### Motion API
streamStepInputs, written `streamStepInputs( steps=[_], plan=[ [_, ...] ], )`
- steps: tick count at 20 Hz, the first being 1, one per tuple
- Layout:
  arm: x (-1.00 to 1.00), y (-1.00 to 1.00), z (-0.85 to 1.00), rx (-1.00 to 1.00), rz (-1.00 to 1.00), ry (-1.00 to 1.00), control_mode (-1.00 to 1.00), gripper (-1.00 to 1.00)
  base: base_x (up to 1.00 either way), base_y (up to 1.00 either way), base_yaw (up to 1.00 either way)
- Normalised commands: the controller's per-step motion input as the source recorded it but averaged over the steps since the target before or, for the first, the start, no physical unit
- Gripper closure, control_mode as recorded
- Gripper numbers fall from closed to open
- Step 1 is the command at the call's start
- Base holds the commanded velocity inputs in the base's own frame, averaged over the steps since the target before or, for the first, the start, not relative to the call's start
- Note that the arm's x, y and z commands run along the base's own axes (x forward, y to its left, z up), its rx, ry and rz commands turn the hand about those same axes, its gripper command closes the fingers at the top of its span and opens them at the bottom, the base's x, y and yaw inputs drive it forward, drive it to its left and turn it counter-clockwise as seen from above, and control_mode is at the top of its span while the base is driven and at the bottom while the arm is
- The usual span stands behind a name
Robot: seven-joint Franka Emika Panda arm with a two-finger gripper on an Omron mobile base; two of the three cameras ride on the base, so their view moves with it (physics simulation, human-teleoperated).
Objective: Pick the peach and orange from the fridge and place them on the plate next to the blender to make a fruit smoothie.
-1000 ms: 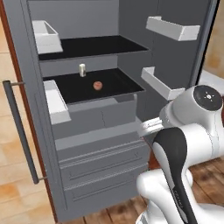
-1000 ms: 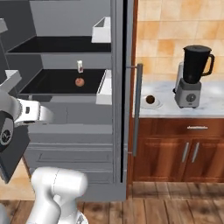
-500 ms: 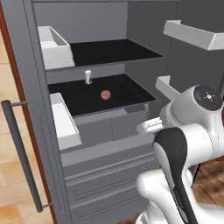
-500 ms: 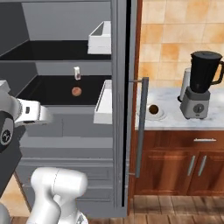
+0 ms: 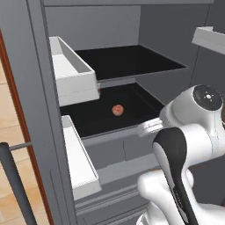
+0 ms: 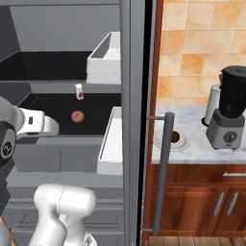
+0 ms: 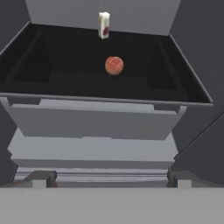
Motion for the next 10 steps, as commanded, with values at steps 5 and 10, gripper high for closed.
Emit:
streamStepInputs(
  steps=[5,10],
  plan=[
    [0.18,0.04,0.00,0.00,-0.01,0.00,-1.00,-1.00,0.59,0.21,-0.03],
    [0.95,0.10,-0.13,0.00,-0.07,0.00,-1.00,-1.00,0.00,0.00,0.00]
  ],
)
